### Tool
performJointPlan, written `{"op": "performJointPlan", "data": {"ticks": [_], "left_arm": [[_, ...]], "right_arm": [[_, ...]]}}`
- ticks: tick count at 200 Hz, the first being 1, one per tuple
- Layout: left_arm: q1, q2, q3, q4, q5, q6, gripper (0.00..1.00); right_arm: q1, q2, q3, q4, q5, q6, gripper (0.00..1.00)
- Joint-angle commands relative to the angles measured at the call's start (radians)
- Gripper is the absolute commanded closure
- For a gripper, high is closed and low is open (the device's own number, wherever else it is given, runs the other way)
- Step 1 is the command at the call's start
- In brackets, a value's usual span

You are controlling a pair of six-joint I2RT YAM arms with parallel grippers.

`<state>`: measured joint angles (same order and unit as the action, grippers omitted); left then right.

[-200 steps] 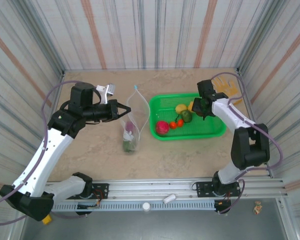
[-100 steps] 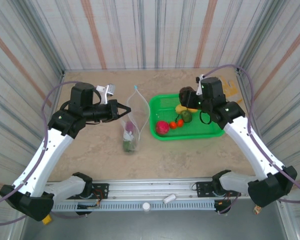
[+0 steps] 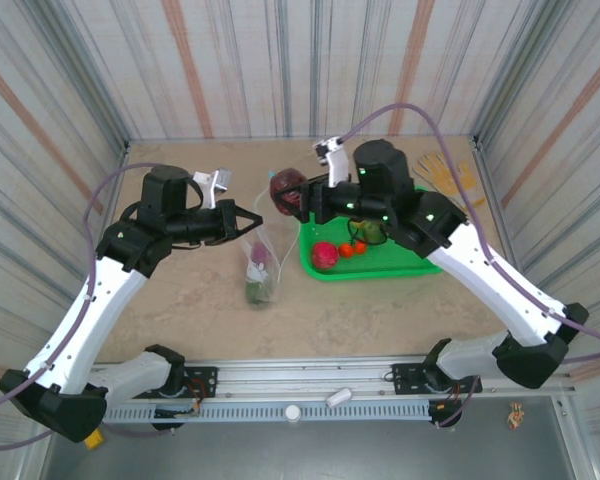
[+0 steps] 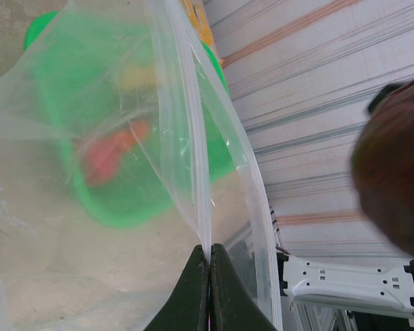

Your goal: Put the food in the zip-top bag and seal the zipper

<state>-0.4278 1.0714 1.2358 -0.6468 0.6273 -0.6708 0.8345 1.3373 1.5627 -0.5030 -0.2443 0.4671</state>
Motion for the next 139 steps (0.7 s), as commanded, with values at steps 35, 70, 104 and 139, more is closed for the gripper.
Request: {"op": "performJointPlan", "data": {"ticks": [35,70,104,139], "left_arm": [[-0.008,-0.025,0.045,-0.026,-0.026,0.019,1.00],[-0.007,-0.027,0.069,-0.046,-0.038,0.036,1.00],[-0.003,-0.027,0.077,-0.048,-0.037,0.039,1.00],[-0.002,-0.020,0.070,-0.039,-0.030,0.035,1.00]], "right_arm": [[0.052,0.069,0.004,-0.043,0.021,0.008,0.35],[0.069,0.102,0.012,-0.145,0.139,-0.015,0.35],[0.094,0.135,0.049,-0.252,0.245,-0.050,0.34],[0.129,0.206,0.153,-0.368,0.318,-0.092,0.22]]}}
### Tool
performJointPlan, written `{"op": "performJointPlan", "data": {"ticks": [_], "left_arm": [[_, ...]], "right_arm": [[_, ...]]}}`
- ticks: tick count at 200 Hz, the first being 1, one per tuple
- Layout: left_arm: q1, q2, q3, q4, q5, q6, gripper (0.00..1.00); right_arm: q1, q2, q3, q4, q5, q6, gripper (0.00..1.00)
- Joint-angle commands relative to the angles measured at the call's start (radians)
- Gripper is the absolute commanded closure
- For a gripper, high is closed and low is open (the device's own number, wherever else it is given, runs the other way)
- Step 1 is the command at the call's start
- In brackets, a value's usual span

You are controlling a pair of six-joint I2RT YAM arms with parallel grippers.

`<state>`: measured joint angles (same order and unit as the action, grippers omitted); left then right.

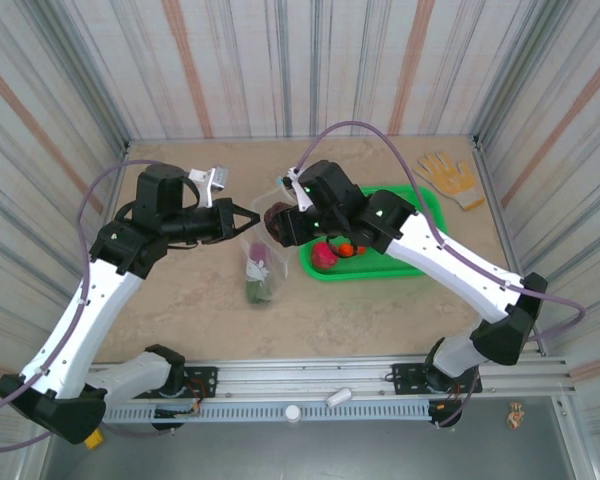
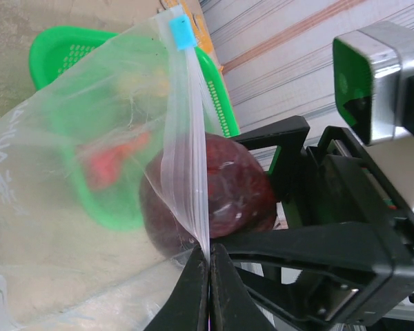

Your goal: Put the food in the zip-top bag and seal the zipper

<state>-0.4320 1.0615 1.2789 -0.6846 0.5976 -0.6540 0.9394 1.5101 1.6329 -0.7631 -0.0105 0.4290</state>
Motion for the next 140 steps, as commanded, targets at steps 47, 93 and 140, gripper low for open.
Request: {"op": "performJointPlan", "data": {"ticks": [47,93,140], "left_arm": [[0.004,-0.008,0.023,-0.001,0.000,0.020,1.00],[0.004,-0.006,0.022,-0.001,0.002,0.021,1.00],[0.004,-0.011,-0.001,0.013,0.005,0.016,1.00]], "right_arm": [[0.039,0.034,0.118,-0.098,0.092,-0.068,0.07],[0.036,0.014,0.131,-0.098,0.089,-0.076,0.07],[0.030,-0.048,0.133,-0.064,0.054,-0.093,0.11]]}}
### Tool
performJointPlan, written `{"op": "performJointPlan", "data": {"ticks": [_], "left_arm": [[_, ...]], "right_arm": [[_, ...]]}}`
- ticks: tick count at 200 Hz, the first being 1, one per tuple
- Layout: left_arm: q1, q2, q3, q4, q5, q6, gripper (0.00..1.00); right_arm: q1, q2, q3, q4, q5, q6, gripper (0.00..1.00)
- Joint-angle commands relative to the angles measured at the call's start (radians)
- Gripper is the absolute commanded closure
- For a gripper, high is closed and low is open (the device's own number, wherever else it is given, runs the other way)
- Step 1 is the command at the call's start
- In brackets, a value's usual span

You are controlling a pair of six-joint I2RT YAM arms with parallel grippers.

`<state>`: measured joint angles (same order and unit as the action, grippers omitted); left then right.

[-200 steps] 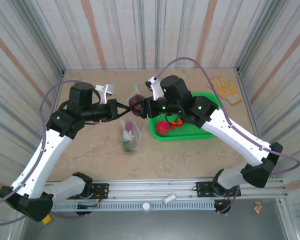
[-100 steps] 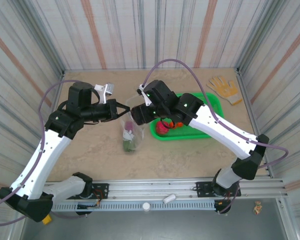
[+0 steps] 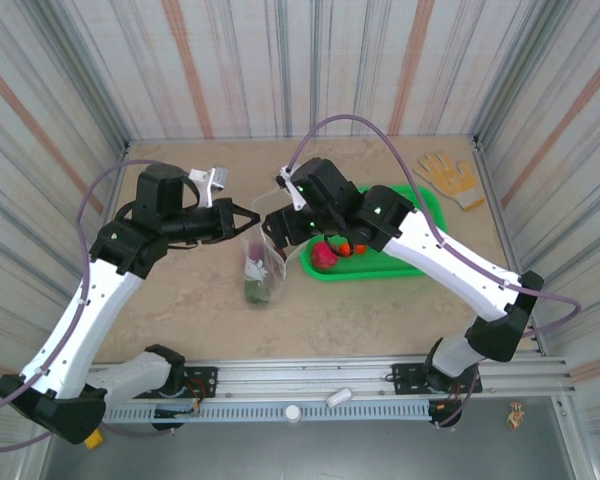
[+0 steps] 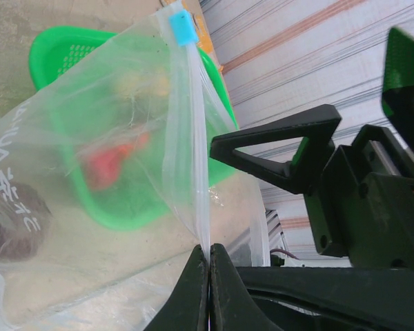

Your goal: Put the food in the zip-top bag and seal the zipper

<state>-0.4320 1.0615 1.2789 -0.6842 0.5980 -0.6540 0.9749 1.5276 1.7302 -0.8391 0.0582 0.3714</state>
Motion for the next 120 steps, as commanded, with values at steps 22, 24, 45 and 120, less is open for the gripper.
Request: {"op": "performJointPlan", "data": {"ticks": [22,24,45,120], "left_arm": [[0.006,-0.015,-0.006,0.009,-0.006,0.019,1.00],[0.006,-0.015,-0.006,0.008,-0.007,0.019,1.00],[0.006,-0.026,-0.007,0.000,-0.025,0.022,1.00],[0.038,-0.055,0.012,-0.014,-0.044,0.028,1.00]], "right_arm": [[-0.022,-0.107,0.034,0.030,-0.027,-0.034,0.12],[-0.025,-0.111,0.034,0.031,-0.027,-0.033,0.12],[-0.063,-0.149,0.033,0.043,-0.024,-0.025,0.12],[-0.340,-0.230,-0.189,0.068,-0.093,0.060,0.14]]}}
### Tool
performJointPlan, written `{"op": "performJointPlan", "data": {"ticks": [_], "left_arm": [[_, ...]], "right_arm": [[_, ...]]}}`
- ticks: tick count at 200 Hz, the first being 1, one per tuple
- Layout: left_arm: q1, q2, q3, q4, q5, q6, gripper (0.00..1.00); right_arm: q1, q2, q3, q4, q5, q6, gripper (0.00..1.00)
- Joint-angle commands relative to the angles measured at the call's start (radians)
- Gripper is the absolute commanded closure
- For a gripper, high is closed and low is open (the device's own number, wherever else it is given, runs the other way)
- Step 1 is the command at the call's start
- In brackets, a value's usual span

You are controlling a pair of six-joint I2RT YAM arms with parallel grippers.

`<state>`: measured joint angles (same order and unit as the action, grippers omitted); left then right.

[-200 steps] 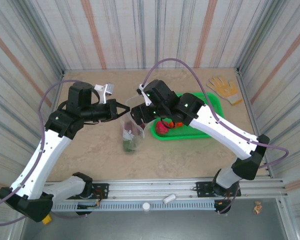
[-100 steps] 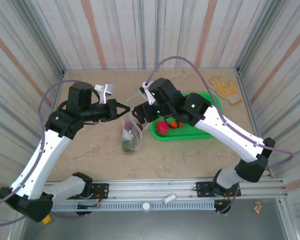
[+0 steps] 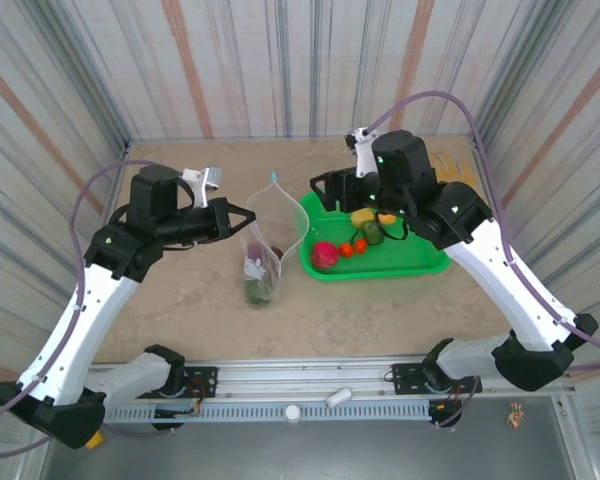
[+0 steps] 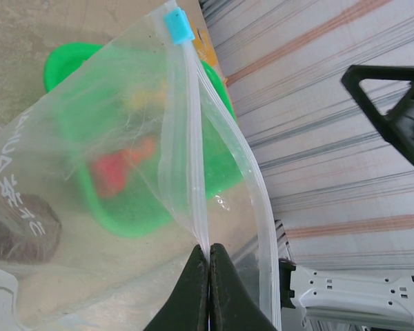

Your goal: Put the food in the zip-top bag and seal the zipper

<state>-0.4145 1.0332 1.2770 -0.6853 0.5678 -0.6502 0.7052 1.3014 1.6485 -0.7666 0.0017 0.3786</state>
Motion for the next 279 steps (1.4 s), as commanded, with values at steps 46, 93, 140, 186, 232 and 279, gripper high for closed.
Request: {"op": "performJointPlan", "data": {"ticks": [46,93,140,186,232,279], "left_arm": [[0.042,-0.027,0.078,-0.025,0.013,0.021,1.00],[0.043,-0.007,0.111,-0.062,0.033,0.059,1.00],[0.043,0.004,0.072,-0.057,0.051,0.072,1.00],[0.044,0.004,0.025,-0.042,0.066,0.070,1.00],[0.044,0.002,0.001,-0.029,0.079,0.060,1.00],[0.043,0.007,-0.011,-0.019,0.090,0.052,1.00]], "right_arm": [[-0.143,0.071,-0.283,0.030,-0.072,0.072,0.15],[-0.142,0.200,-0.353,0.086,-0.119,0.086,0.15],[-0.139,0.324,-0.368,0.123,-0.190,0.098,0.16],[-0.139,0.423,-0.373,0.147,-0.213,0.099,0.18],[-0.131,0.507,-0.375,0.145,-0.192,0.087,0.23],[-0.127,0.571,-0.380,0.138,-0.153,0.064,0.21]]}}
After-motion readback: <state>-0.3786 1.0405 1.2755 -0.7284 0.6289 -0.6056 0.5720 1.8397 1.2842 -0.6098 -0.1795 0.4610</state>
